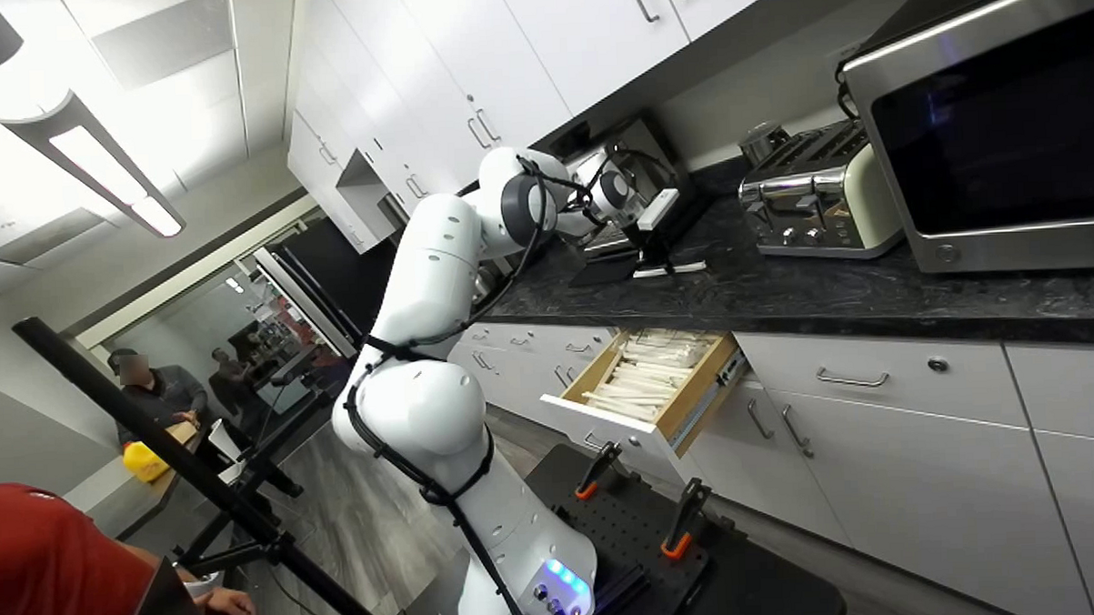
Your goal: Move the straw to the right
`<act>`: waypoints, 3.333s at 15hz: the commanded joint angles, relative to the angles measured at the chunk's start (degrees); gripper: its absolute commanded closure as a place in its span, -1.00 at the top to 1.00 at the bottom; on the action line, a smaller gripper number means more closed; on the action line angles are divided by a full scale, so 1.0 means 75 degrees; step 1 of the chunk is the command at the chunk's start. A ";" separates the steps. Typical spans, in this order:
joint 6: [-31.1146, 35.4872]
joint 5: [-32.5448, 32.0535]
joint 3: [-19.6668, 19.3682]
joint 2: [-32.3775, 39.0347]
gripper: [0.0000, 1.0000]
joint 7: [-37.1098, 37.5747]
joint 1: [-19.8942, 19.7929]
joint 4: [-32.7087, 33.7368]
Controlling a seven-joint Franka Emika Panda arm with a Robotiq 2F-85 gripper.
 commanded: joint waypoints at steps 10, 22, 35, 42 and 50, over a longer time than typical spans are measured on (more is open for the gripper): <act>0.0576 0.0798 -0.0113 -0.1732 -0.96 0.2740 -0.0853 -0.1880; 0.0931 0.1201 -0.0928 -0.1590 -0.99 0.5672 -0.1737 -0.2144; 0.0454 0.1417 -0.0897 -0.2503 -0.99 0.7898 -0.1227 -0.3217; 0.0618 0.1476 -0.0871 -0.2967 0.30 0.7876 -0.1206 -0.3670; 0.1032 0.1672 -0.0457 -0.4349 1.00 0.7514 -0.1251 -0.4872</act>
